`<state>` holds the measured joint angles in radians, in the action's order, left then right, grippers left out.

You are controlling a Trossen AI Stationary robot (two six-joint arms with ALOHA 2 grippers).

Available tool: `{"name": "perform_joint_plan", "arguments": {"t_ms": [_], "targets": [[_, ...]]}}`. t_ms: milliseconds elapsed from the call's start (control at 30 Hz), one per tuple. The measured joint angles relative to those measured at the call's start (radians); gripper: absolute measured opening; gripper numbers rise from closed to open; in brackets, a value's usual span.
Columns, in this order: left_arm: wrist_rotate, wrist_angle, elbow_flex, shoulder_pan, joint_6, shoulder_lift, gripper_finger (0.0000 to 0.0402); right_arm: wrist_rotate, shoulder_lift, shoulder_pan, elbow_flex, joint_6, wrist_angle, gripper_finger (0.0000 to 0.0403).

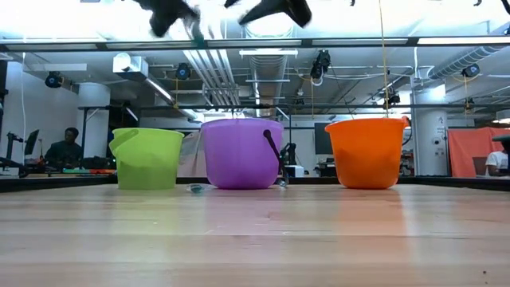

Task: Sort candy by brand, put in halloween buckets
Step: Put the white chocolate into the green bucket, then put the blue gummy into the purple bucket

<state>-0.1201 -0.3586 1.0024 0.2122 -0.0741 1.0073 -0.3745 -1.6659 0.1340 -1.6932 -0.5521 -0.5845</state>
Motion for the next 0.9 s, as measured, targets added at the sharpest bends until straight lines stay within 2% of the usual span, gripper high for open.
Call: {"name": "perform_joint_plan", "arguments": {"t_ms": [133, 167, 200, 267, 300, 367, 500, 667, 900], "targets": [[0.503, -0.416, 0.111, 0.067, 0.102, 0.035, 0.0025, -0.003, 0.001, -0.01, 0.0, -0.1, -0.047, 0.0192], [0.566, -0.492, 0.121, 0.095, 0.123, 0.05, 0.0026, -0.002, 0.001, -0.009, 0.0, -0.103, -0.042, 0.0197], [0.577, -0.546, 0.125, 0.134, 0.146, 0.062, 0.0026, -0.002, 0.001, -0.008, 0.0, -0.103, -0.035, 0.0201], [0.49, -0.594, 0.118, 0.229, 0.184, 0.085, 0.0022, -0.001, 0.001, -0.008, 0.0, -0.103, -0.025, 0.0205], [0.414, -0.592, 0.103, 0.275, 0.202, 0.099, 0.0019, -0.001, 0.001, -0.006, 0.0, -0.103, -0.024, 0.0206], [0.326, -0.569, 0.064, 0.359, 0.231, 0.133, 0.0018, -0.001, 0.001, -0.003, 0.0, -0.103, -0.024, 0.0207], [0.31, -0.559, 0.038, 0.465, 0.249, 0.211, 0.0037, 0.007, 0.001, -0.001, 0.0, -0.119, -0.025, 0.0207], [0.196, -0.578, 0.041, 0.502, 0.261, 0.275, 0.0097, 0.008, 0.001, -0.001, 0.001, -0.189, -0.035, 0.0208], [0.194, -0.584, 0.074, 0.502, 0.226, 0.285, 0.017, 0.031, -0.07, -0.006, 0.001, -0.298, -0.012, 0.0208]]}}
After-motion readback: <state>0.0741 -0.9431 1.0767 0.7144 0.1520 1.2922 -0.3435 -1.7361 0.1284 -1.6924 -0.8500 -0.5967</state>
